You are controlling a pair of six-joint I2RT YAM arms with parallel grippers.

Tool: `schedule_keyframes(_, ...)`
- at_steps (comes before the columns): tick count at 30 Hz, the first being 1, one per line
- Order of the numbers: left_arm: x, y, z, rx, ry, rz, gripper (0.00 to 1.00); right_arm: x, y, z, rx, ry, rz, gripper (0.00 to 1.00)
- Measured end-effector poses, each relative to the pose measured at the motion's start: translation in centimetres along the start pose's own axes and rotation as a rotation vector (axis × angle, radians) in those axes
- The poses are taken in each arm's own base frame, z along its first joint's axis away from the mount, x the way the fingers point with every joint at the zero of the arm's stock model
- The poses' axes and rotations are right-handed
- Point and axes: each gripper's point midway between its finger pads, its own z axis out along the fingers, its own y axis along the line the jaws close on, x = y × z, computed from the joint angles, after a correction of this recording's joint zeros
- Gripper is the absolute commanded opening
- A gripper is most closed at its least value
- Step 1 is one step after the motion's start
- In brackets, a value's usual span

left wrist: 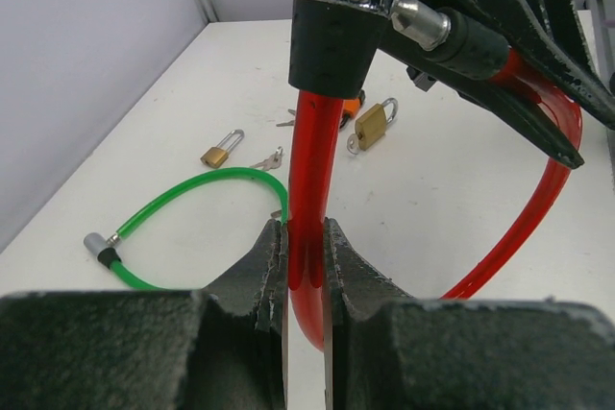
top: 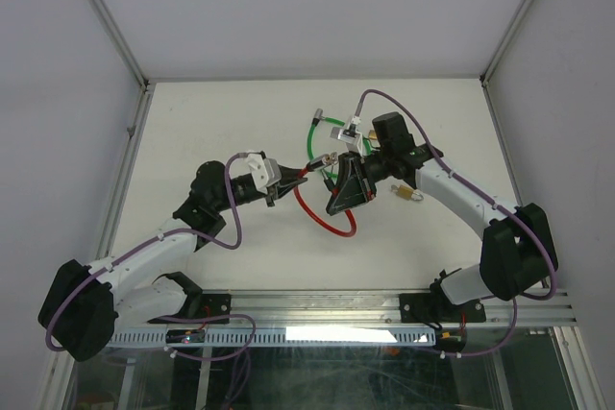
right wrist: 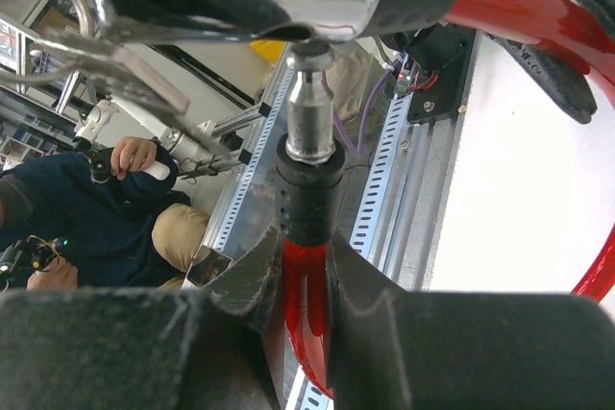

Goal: Lock with the key
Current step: Lock the lock.

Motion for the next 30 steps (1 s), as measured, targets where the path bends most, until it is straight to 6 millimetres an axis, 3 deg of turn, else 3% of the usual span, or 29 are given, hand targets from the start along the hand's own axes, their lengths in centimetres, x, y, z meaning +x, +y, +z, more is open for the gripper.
schedule_keyframes(30, 0.48, -0.55, 0.41, 0.067, 0.027, -0.056, 0.0, 0.16, 0.46, -0.18, 0.005, -0.004, -0.005, 0.0)
